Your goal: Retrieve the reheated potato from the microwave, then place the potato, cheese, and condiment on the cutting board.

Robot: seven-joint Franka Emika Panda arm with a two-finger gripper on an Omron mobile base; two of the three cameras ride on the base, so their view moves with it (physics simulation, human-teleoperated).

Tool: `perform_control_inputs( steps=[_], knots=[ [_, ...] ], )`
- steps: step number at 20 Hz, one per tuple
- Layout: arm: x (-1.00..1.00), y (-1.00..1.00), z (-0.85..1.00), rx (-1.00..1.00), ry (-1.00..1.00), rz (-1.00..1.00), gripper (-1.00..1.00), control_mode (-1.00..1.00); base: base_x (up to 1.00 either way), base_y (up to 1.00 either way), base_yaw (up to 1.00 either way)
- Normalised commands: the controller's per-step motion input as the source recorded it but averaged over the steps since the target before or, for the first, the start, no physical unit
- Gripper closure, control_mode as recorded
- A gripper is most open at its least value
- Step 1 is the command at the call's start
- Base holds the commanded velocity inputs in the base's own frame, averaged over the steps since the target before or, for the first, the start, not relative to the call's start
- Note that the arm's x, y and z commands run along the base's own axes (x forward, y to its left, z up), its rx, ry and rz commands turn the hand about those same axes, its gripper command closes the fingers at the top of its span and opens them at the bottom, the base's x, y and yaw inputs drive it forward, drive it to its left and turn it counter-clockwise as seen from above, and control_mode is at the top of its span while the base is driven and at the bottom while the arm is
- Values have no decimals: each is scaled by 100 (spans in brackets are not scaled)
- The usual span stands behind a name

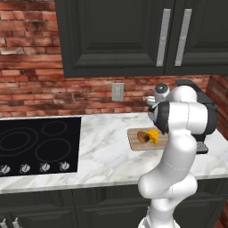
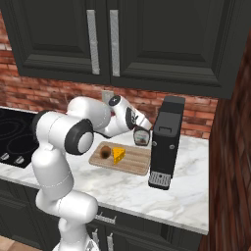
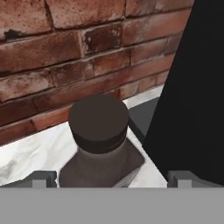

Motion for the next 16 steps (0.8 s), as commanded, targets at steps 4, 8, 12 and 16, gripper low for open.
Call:
perform_control_inputs(
  steps=[4, 8, 12, 16],
  knots=[
    [10, -14, 0, 0, 0, 4, -100, -100, 0, 0, 0],
    [15, -6, 0, 0, 0, 3, -100, -100, 0, 0, 0],
    [17, -1, 0, 0, 0, 2, -100, -100, 0, 0, 0],
    [11, -3, -4, 1, 2, 2, -100, -100, 0, 0, 0]
  ],
)
